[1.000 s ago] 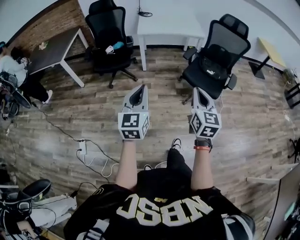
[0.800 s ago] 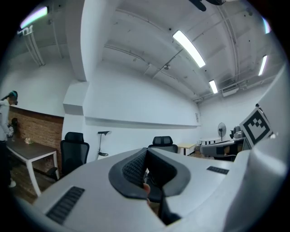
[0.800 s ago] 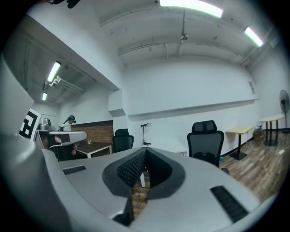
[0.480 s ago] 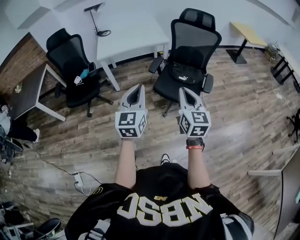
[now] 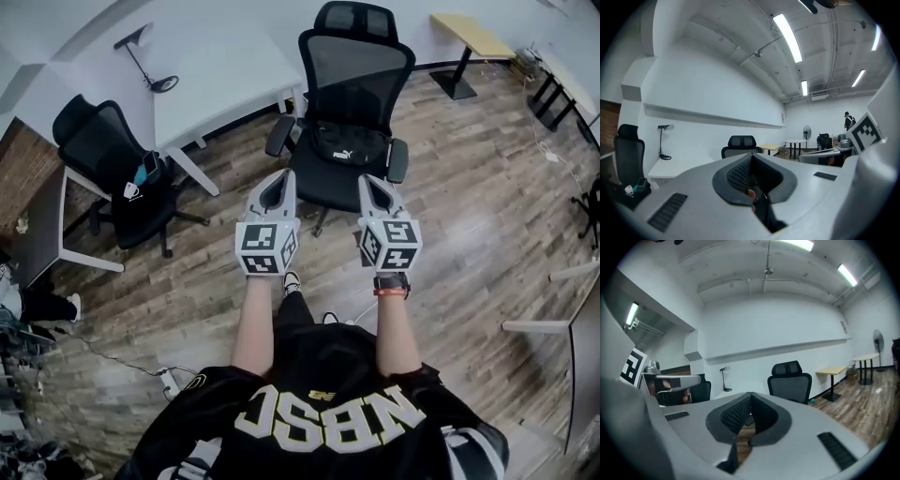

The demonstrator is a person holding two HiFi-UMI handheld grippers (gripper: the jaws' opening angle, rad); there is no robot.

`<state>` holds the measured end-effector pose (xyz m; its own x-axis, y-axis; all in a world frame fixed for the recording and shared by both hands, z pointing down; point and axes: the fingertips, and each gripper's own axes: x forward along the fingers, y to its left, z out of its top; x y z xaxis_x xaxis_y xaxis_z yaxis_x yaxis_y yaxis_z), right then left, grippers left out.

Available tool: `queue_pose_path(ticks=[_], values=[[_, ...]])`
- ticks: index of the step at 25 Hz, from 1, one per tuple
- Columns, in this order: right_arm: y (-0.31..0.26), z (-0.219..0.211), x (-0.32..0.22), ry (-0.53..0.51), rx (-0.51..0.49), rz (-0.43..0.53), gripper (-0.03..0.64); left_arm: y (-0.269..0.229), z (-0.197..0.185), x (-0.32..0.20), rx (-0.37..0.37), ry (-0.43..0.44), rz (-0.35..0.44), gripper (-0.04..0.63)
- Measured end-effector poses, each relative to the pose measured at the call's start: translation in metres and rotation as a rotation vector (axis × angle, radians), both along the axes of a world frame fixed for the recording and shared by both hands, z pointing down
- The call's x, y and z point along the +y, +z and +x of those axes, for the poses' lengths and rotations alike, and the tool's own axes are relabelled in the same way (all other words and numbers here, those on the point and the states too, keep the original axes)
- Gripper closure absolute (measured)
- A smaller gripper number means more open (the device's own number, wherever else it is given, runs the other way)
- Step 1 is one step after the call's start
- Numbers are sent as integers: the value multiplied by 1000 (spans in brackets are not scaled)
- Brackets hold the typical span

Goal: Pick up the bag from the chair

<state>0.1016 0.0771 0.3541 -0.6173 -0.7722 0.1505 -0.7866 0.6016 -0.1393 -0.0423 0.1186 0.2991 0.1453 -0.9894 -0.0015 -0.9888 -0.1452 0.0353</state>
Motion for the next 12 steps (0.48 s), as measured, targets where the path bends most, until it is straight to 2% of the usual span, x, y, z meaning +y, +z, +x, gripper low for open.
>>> queue_pose_path(ticks=[6,12], values=[[14,-1,-55,74,28,-9,609,15,2,-78,16,98,-12,584],[12,-18,-134,154,37,-11,609,20,-6,-170,39,232,8,584]])
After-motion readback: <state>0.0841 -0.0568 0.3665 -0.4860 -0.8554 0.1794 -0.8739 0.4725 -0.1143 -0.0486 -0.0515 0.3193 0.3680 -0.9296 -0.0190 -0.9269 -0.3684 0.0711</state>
